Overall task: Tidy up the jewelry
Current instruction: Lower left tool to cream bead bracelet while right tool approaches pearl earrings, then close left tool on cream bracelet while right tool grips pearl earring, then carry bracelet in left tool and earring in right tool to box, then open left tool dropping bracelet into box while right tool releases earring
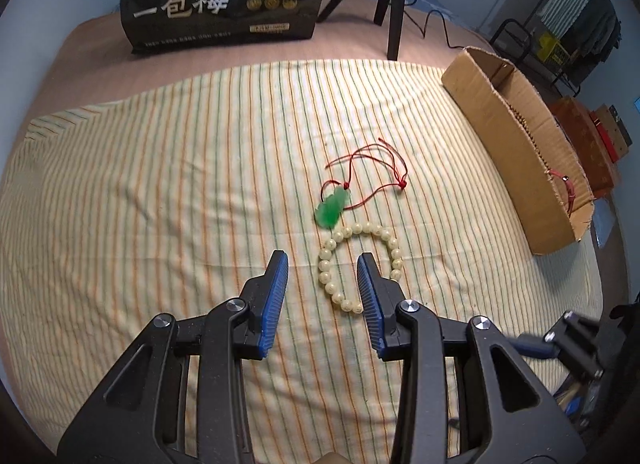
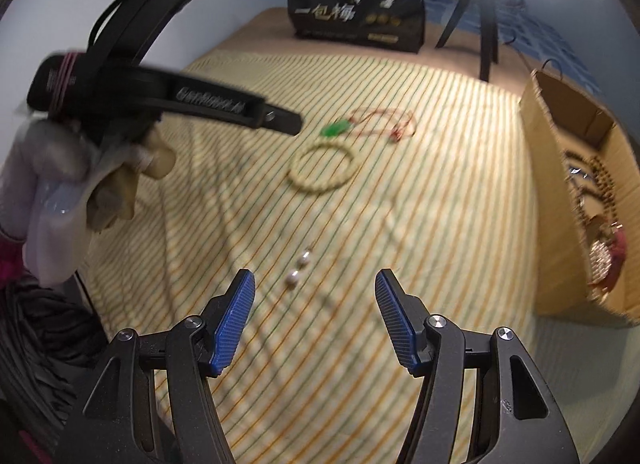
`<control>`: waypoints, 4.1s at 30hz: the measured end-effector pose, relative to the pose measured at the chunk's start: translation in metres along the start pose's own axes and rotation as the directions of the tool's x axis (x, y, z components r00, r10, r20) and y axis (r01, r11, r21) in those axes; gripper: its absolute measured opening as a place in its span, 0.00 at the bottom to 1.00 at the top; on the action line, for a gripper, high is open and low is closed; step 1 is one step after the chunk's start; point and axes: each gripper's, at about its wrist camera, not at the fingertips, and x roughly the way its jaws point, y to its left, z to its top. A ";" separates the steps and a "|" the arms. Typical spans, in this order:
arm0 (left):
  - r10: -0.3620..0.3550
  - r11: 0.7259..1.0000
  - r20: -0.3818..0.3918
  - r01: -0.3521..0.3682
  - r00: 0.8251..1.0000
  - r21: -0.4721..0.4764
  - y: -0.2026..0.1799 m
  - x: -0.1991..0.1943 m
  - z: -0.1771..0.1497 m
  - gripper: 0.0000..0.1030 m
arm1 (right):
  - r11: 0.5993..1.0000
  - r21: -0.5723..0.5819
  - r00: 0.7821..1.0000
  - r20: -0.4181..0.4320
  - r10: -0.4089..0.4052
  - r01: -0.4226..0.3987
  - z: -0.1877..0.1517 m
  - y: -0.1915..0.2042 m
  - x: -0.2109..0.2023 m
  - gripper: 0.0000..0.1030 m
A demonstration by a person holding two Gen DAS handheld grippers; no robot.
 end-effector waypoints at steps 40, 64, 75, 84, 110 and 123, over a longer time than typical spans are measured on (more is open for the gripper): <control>0.054 0.998 -0.032 -0.055 0.998 -0.014 -0.003 0.033 0.006 0.06 | 0.995 -0.099 0.998 -0.055 -0.039 0.034 0.006 0.022 0.038 0.07; -0.050 0.998 0.122 0.055 0.991 -0.042 -0.013 -0.035 0.020 0.05 | 0.999 -0.036 0.998 0.057 -0.003 0.005 0.005 0.009 -0.016 0.07; -0.121 0.992 0.193 0.127 0.974 -0.016 -0.034 -0.067 0.034 0.05 | 0.999 0.000 0.993 0.109 -0.045 0.045 0.021 -0.012 -0.031 0.07; -0.208 0.978 0.252 0.204 0.945 0.044 -0.078 -0.089 0.060 0.05 | 0.989 0.108 0.975 0.184 -0.123 0.104 0.031 -0.054 -0.068 0.07; -0.257 0.964 0.221 0.233 0.941 0.127 -0.184 -0.012 0.141 0.05 | 0.925 0.297 0.938 0.179 -0.296 0.236 0.037 -0.198 -0.106 0.07; -0.231 0.970 0.174 0.212 0.957 0.122 -0.195 0.027 0.148 0.05 | 0.923 0.295 0.948 0.127 -0.292 0.245 0.037 -0.219 -0.085 0.07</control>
